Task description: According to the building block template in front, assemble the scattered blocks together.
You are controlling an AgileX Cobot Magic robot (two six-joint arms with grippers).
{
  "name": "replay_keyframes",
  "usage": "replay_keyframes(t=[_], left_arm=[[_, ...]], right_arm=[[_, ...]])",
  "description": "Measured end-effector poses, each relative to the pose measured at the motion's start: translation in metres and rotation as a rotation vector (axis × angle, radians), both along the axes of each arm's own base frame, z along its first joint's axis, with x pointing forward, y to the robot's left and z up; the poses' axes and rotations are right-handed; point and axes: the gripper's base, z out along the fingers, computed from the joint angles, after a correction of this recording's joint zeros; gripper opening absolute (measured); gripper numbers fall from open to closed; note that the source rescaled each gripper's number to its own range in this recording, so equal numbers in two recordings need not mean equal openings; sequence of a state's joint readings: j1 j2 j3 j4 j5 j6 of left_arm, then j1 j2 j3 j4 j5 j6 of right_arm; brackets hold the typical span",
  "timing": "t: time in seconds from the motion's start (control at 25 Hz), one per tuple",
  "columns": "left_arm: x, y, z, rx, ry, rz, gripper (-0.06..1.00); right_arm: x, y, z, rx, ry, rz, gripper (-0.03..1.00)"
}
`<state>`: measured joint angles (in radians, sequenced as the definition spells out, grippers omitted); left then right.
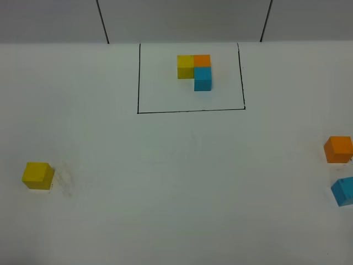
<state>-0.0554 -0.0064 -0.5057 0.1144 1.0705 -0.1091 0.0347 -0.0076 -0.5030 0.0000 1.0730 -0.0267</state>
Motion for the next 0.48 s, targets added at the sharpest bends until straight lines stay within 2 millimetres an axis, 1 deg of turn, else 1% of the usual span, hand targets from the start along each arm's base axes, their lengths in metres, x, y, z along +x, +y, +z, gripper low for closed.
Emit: replay_keyframes(t=[0.48], left_arm=[[0.0000, 0.0000, 0.0000, 0.000, 0.000, 0.000, 0.68]], right_arm=[[0.0000, 0.0000, 0.0000, 0.000, 0.000, 0.000, 0.00]])
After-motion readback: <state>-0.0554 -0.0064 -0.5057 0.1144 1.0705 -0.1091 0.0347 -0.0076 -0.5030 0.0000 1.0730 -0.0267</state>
